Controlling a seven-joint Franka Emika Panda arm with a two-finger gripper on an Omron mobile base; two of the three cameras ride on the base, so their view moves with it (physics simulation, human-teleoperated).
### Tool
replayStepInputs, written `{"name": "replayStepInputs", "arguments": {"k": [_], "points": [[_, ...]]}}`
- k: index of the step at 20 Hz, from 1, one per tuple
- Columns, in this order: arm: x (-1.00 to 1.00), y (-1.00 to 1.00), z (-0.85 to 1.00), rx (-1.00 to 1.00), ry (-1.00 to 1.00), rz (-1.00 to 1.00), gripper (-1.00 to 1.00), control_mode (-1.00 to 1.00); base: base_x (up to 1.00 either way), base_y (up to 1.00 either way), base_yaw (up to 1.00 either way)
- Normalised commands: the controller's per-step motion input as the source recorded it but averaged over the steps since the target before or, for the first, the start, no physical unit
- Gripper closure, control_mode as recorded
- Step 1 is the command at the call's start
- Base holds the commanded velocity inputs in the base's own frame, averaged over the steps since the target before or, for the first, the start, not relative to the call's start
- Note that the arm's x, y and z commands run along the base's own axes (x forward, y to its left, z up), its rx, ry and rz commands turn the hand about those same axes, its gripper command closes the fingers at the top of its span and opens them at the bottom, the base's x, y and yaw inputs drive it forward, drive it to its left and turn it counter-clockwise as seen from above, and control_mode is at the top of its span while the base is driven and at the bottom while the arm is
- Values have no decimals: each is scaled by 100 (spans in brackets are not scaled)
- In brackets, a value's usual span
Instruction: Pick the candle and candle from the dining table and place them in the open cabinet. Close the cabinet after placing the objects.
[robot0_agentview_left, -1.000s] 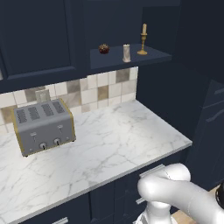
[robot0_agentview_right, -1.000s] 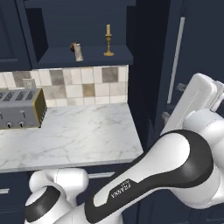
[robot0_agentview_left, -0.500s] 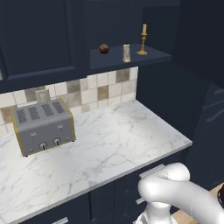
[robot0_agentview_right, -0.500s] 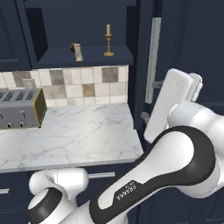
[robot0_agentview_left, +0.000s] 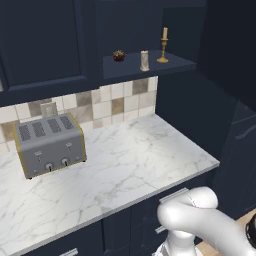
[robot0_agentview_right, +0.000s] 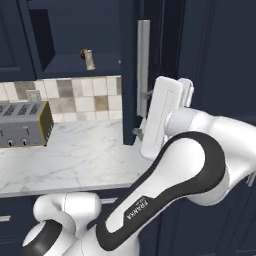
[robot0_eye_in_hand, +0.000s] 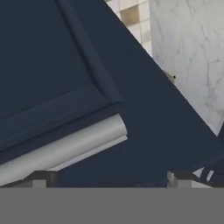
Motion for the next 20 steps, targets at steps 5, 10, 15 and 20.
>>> {"name": "replayStepInputs", "arguments": {"k": [5, 10, 15, 20], "points": [[11, 71, -21, 0, 0, 9, -100, -100, 0, 0, 0], [15, 75, -18, 0, 0, 7, -100, -100, 0, 0, 0], [19, 72, -18, 0, -1, 6, -100, -100, 0, 0, 0], [14, 80, -10, 0, -7, 5, -100, -100, 0, 0, 0]]}}
